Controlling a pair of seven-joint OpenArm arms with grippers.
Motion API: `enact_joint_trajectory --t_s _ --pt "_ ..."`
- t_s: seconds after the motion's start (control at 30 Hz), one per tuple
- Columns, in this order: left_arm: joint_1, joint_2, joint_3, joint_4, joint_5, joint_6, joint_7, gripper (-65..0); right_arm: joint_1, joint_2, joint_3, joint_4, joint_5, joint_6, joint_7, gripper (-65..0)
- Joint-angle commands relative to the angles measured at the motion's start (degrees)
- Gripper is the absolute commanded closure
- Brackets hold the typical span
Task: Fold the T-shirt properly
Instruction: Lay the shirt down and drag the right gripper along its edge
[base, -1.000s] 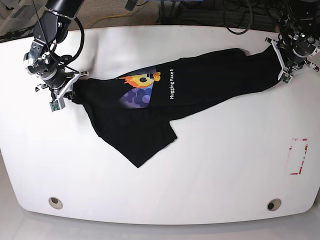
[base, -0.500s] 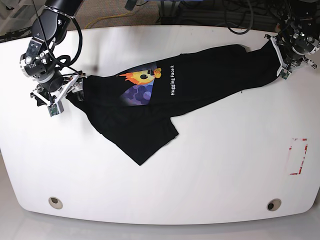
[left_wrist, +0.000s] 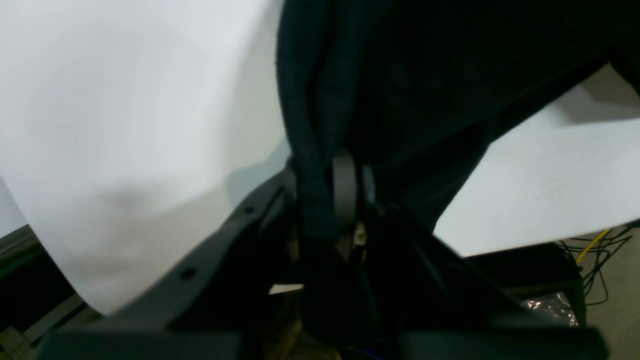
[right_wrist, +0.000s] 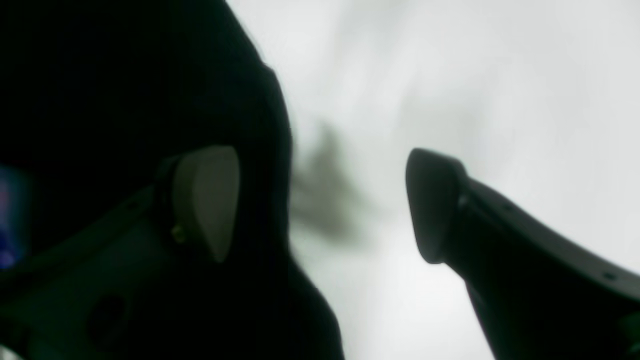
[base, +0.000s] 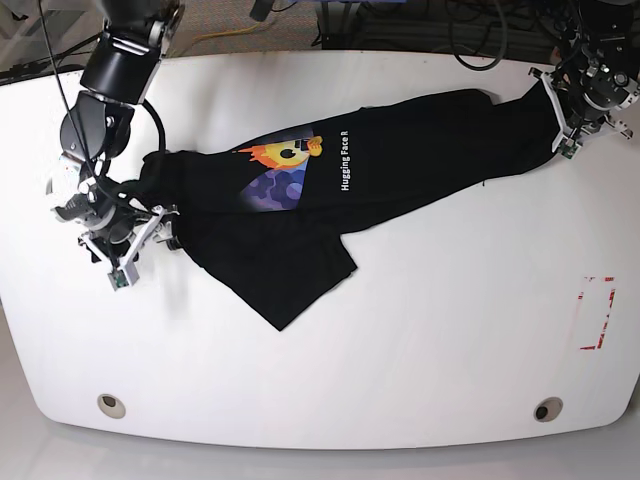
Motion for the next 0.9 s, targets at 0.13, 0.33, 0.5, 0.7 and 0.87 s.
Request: enact_joint_trajectory --t_s 0.13,0.33,0.5,0.7,0.87 --pt "-0.2 -0.8 -0.4 1.0 -0.2 0.0 -0.8 -3.6 6.4 1.1 -5.4 -11.7 0.2 0.3 6.2 -50.3" --pt "-0.2 -0.8 -0.3 1.0 -0.2 0.0 -0.8 -3.6 10.0 2.3 -10.3 -22.1 0.5 0.3 11.3 -50.3" --pt "-0.2 -0.8 -0.3 1.0 -0.2 0.0 -0.8 -3.6 10.6 1.7 -11.1 -25.0 0.3 0.3 13.2 -50.3" --pt "-0.2 -0.8 -0.3 1.0 -0.2 0.0 -0.8 -3.6 11.0 -1.1 -11.2 -25.0 0.2 0.2 12.8 -50.1" --pt "-0.2 -0.8 -0.3 1.0 -0.2 0.0 -0.8 -3.6 10.7 -2.3 -11.2 -25.0 0.6 0.2 10.3 -49.9"
